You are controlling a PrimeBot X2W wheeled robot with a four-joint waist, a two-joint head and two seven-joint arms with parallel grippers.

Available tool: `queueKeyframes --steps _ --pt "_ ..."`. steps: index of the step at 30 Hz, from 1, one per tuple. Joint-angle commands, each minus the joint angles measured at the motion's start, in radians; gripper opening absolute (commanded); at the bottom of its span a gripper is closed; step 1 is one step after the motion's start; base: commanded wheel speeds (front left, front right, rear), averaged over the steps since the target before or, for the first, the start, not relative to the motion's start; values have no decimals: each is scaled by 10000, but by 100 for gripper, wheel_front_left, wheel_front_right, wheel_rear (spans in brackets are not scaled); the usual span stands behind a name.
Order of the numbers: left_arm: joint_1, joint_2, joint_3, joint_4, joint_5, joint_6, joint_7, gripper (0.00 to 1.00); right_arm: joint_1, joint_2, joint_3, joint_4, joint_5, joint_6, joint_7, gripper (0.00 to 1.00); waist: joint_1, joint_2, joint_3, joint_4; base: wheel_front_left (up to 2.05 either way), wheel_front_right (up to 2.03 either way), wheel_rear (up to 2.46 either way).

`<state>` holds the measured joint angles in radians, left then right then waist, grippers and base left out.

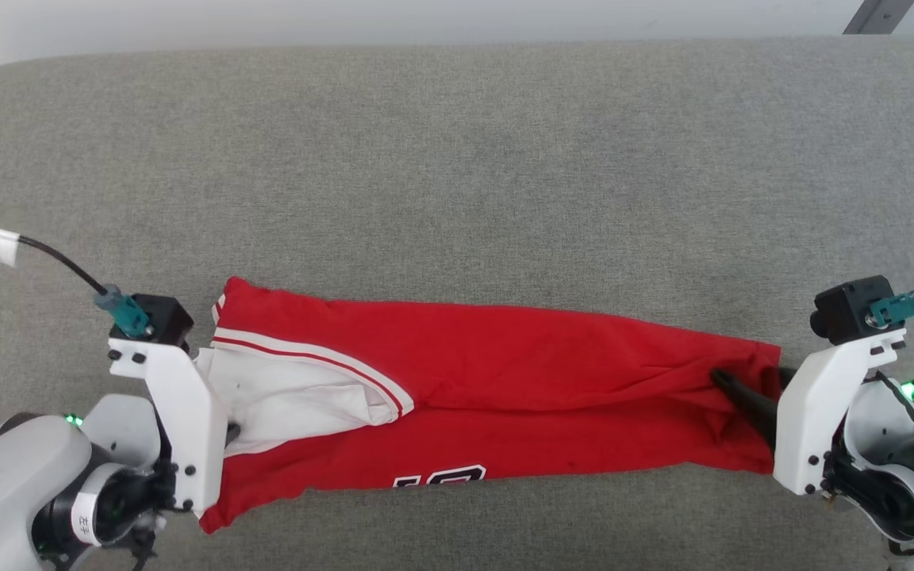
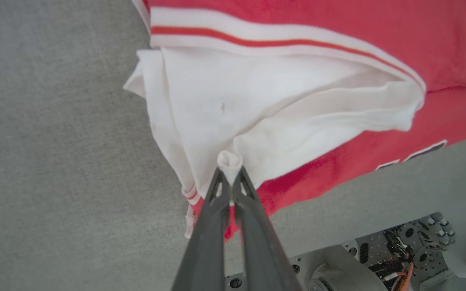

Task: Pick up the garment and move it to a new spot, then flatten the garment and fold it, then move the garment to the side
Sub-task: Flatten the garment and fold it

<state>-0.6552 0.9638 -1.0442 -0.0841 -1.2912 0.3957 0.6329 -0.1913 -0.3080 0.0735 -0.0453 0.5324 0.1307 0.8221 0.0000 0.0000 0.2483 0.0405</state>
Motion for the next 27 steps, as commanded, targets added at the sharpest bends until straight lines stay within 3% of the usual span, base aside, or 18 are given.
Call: queueKeyframes --steps 1,8,16,23,27 --pt "155 -131 204 365 69 -240 -553 100 -137 70 22 18 -36 1 -50 100 0 0 0 -14 0 0 0" --pt "550 -253 750 677 268 -821 -2424 100 86 161 -498 -341 126 1 149 100 0 0 -19 55 0 0 0" --pt "1414 -186 1404 499 1053 -1194 -5698 100 300 392 -1742 -515 60 1 634 100 0 0 91 384 0 0 0" --pt "2256 -466 1760 827 1664 -1315 -8225 100 350 543 -2215 291 -13 1 1081 100 0 0 151 817 0 0 0" --pt "2749 -835 2100 1160 1842 -1391 -8855 100 350 705 -2276 896 32 1 1247 100 0 0 174 1067 0 0 0"
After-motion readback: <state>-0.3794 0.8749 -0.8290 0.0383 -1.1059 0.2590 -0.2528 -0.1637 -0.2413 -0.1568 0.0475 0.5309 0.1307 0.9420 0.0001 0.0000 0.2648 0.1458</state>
